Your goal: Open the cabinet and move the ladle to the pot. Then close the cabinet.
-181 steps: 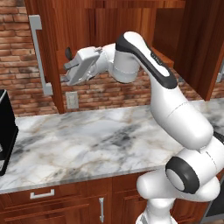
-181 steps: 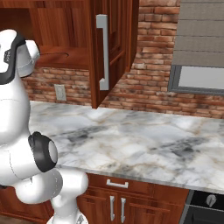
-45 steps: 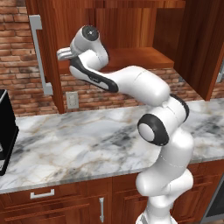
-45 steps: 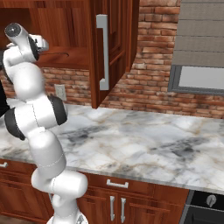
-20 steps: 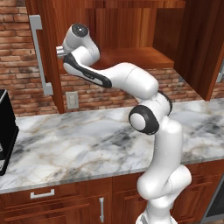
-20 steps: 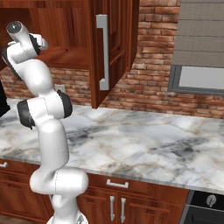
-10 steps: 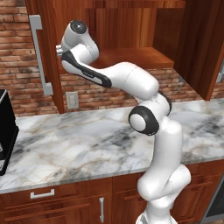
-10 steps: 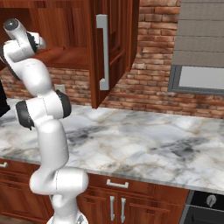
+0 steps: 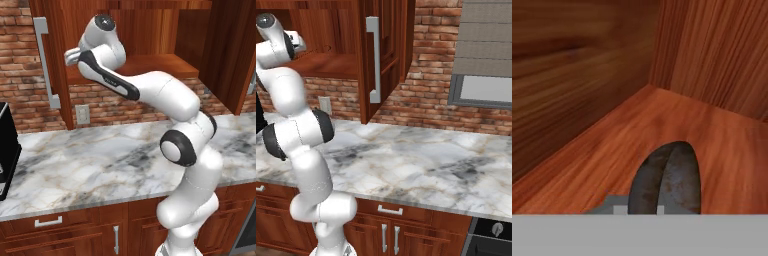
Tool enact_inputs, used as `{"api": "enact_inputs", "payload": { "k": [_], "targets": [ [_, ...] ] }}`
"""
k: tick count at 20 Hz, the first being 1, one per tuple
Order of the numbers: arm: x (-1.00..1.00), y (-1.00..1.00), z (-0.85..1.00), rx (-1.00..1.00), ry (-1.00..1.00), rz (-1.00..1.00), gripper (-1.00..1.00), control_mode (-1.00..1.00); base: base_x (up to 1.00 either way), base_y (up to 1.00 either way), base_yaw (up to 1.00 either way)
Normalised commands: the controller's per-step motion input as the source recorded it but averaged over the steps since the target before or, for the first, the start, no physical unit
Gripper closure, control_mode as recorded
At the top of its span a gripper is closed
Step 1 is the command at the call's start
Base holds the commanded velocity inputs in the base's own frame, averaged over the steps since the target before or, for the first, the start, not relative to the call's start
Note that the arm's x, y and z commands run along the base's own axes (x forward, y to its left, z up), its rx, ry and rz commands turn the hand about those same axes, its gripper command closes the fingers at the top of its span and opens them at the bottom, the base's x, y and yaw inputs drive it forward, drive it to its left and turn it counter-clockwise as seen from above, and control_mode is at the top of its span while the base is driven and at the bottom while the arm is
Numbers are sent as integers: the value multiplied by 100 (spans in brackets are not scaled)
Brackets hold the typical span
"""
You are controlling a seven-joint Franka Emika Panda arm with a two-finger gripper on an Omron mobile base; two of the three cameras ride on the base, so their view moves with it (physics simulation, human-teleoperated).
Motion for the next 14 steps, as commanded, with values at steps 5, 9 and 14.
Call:
{"api": "enact_inputs", "payload": {
  "k": [5,9,14],
  "targets": [
    [-72,-52,0,0,-15,11,100,-100,0,0,0],
    [-79,-45,1,0,-14,9,100,-100,0,0,0],
    [-92,-42,26,0,-4,5,100,-100,0,0,0]
  ]
}}
